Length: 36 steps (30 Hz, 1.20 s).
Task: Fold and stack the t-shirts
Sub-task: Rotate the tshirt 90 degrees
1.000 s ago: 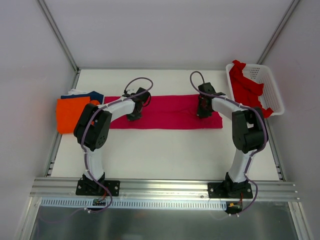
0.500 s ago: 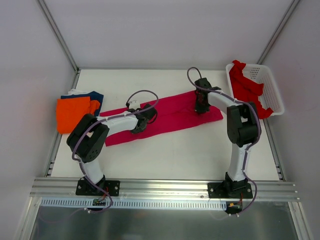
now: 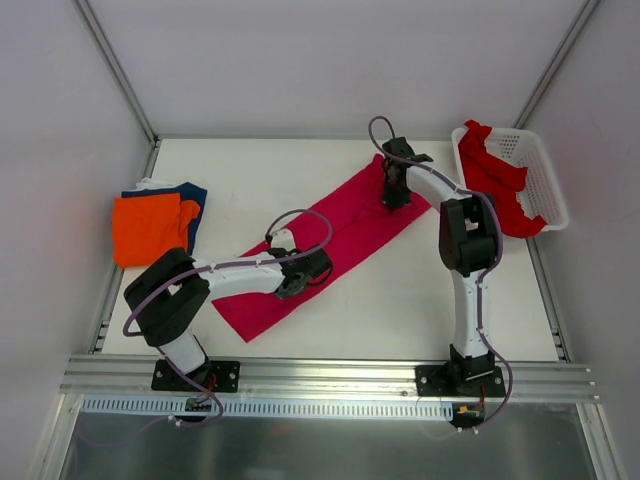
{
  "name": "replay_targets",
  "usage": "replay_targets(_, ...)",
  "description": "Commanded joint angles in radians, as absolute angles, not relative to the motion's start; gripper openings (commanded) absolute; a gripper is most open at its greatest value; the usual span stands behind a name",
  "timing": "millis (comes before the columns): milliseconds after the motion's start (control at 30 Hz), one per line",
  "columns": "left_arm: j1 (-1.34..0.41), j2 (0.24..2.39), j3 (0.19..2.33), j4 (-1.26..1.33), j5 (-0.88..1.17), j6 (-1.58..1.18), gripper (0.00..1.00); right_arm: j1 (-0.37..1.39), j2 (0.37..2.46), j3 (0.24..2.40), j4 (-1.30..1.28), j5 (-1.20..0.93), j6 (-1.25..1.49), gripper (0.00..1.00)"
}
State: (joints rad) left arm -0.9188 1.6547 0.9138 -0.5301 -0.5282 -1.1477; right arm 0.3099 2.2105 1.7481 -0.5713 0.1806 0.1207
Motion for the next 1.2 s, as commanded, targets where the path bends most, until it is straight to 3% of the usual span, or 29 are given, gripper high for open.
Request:
replay_targets(0, -0.992, 1.730, 0.888, -0.624, -0.318, -1.249, 0.09, 0.287, 2.273, 1.864, -0.626, 0.158, 0.104, 0.01)
replay_targets(733, -1.227, 1.959, 1.318, -0.624, -0.344, -1.204, 0.07, 0.213, 2.543, 2.281, -0.563, -0.155, 0.121, 0.03)
replay_targets(900, -1.226, 1.876, 1.359, -0.634, -0.463, -1.128, 0.13, 0.203, 2.421, 2.136, -0.359, -0.219, 0.117, 0.18)
replay_targets(1000, -1.220, 1.817, 1.434, -0.637, -0.578, -1.011, 0.34, 0.198, 2.306, 2.095, -0.292, -0.215, 0.077, 0.28)
replay_targets(1033, -1.216, 1.800, 1.460, -0.638, -0.645, -0.971, 0.53, 0.198, 2.275, 2.097, -0.290, -0.206, 0.060, 0.33)
replay_targets(1133, -1.210, 1.732, 1.572, -0.638, -0.829, -0.792, 0.99, 0.196, 2.122, 2.082, -0.299, -0.193, 0.009, 0.54)
replay_targets(1167, -1.204, 1.705, 1.638, -0.638, -0.872, -0.697, 0.99, 0.196, 2.079, 2.074, -0.307, -0.193, -0.020, 0.56)
